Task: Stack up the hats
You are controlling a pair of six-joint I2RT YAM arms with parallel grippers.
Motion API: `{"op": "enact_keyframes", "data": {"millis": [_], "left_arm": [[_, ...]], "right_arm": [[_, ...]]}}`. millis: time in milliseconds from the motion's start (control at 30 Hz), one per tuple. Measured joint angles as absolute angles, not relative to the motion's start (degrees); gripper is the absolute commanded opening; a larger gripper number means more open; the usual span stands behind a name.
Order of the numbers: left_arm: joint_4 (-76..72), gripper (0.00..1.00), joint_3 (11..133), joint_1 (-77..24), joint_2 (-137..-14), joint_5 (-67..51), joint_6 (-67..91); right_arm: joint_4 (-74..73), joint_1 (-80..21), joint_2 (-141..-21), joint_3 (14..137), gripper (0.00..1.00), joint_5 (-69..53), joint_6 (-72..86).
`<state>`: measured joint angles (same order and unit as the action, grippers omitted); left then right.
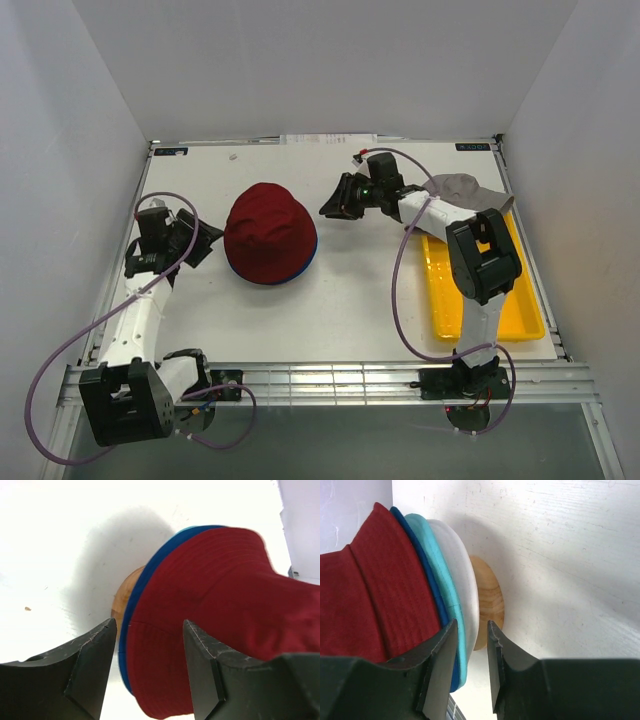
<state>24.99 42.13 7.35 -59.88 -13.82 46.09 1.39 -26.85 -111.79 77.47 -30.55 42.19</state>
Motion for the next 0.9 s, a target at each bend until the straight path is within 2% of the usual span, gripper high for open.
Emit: {"op": "enact_keyframes", "data": {"millis": [133,300,433,633,900], "left_arm": [[25.71,0.68,45.58,7.38,-59.02,-13.32,45.67],[24.8,0.76,48.99,7.38,-59.46,-13.78,45.19],[22.44,0.79,53.04,7.4,-63.61,-16.84,44.93],[17.52,0.81,56.64,7.38,-69.76,-22.81,44.23],[11.92,0.81,57.01,5.76,-71.88,-27.97,43.42]], "right_arm": [[-0.21,-27.0,-108.79,77.34,0.39,-30.02,41.65],[0.27,-28.01,-101.51,74.19,0.43,-29.39,41.89],[2.22,-30.13,-97.1,69.89,0.53,-29.26,43.2],[3.07,-33.69,-96.38,66.63,0.63,-28.25,44.53],[3.22,-35.99,-97.25,66.63,0.67,-26.87,44.64]]}}
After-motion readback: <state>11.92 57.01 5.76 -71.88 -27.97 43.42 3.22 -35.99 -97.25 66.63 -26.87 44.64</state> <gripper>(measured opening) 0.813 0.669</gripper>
